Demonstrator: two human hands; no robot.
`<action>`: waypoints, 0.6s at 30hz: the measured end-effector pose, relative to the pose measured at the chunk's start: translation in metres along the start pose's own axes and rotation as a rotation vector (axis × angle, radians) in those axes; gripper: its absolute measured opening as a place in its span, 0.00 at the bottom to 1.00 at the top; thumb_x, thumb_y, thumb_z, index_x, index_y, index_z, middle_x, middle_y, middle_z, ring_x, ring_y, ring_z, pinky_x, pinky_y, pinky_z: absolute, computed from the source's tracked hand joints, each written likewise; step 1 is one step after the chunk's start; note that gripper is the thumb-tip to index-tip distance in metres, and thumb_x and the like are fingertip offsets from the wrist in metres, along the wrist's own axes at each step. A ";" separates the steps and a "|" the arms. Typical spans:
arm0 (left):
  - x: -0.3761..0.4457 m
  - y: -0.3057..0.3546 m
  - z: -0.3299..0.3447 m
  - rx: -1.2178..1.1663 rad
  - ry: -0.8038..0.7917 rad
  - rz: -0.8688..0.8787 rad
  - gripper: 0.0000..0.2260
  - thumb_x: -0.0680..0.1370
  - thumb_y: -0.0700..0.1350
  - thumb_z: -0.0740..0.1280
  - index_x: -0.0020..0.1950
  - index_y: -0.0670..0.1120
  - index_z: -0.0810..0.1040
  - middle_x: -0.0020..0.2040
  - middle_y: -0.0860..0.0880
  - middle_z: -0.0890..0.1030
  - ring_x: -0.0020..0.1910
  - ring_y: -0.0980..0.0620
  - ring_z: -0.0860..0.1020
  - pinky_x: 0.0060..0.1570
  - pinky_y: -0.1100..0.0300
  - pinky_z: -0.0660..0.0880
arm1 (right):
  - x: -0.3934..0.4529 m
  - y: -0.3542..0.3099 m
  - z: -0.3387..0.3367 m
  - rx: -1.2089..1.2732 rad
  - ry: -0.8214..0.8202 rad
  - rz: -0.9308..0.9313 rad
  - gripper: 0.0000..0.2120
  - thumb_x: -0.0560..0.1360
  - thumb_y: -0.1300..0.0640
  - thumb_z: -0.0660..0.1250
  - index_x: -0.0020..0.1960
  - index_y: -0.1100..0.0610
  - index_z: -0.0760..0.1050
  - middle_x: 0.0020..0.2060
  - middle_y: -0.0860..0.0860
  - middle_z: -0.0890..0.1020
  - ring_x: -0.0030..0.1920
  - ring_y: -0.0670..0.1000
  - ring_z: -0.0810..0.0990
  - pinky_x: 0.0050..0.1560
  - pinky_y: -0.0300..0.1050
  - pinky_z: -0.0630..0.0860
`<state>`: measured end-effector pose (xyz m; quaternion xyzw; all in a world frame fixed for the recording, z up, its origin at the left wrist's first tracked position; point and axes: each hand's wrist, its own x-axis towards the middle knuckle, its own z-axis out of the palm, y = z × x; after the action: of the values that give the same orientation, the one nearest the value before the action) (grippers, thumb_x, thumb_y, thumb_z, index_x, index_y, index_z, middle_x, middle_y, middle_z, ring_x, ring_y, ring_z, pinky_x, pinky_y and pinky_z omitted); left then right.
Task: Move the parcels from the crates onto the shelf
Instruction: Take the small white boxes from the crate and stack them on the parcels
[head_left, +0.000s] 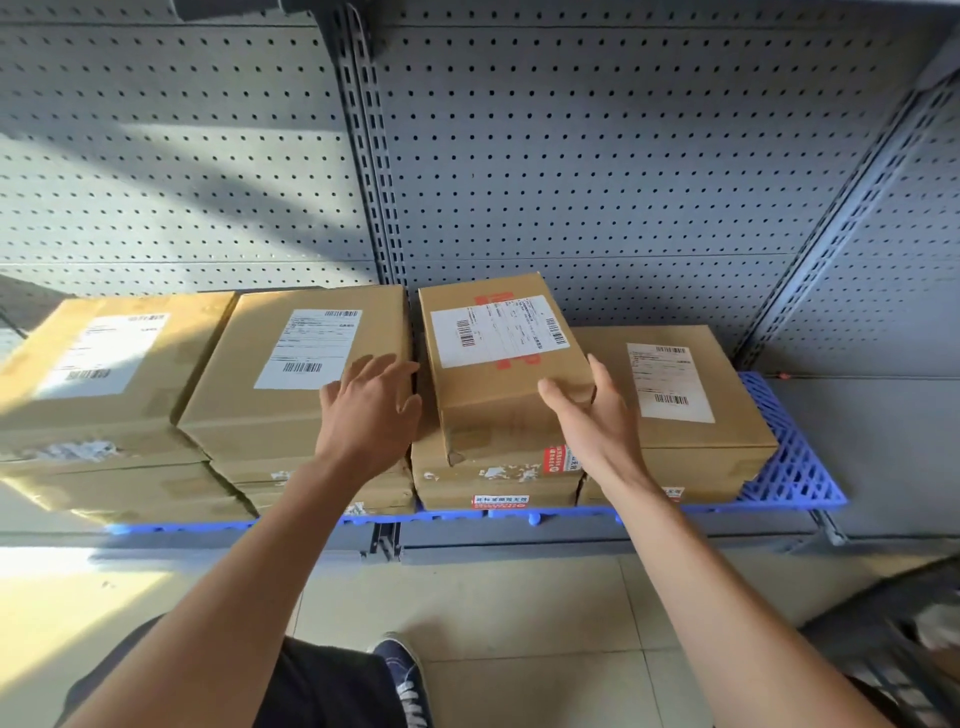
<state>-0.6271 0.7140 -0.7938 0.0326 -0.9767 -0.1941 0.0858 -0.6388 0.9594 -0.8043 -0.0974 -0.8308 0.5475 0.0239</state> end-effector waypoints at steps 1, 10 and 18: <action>-0.001 -0.005 0.001 0.037 -0.024 -0.005 0.19 0.81 0.50 0.64 0.73 0.54 0.73 0.76 0.54 0.69 0.77 0.50 0.60 0.72 0.43 0.58 | -0.001 0.000 0.002 -0.014 0.001 -0.012 0.34 0.77 0.43 0.71 0.78 0.49 0.64 0.60 0.41 0.80 0.64 0.47 0.77 0.66 0.44 0.70; -0.010 -0.019 -0.001 0.095 -0.055 0.021 0.19 0.80 0.48 0.66 0.71 0.55 0.75 0.75 0.57 0.70 0.74 0.50 0.64 0.69 0.43 0.60 | 0.004 0.000 0.029 -0.003 0.053 -0.063 0.37 0.72 0.36 0.72 0.75 0.51 0.66 0.61 0.45 0.82 0.62 0.48 0.80 0.64 0.51 0.76; -0.010 -0.019 -0.001 0.031 -0.036 -0.001 0.23 0.79 0.46 0.66 0.75 0.54 0.69 0.73 0.54 0.73 0.73 0.48 0.65 0.68 0.43 0.60 | 0.000 -0.005 0.044 -0.039 0.020 -0.158 0.37 0.79 0.42 0.68 0.82 0.45 0.55 0.78 0.43 0.65 0.77 0.45 0.62 0.68 0.37 0.58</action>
<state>-0.6166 0.6966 -0.8017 0.0309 -0.9809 -0.1798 0.0677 -0.6463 0.9181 -0.8176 -0.0375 -0.8461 0.5265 0.0737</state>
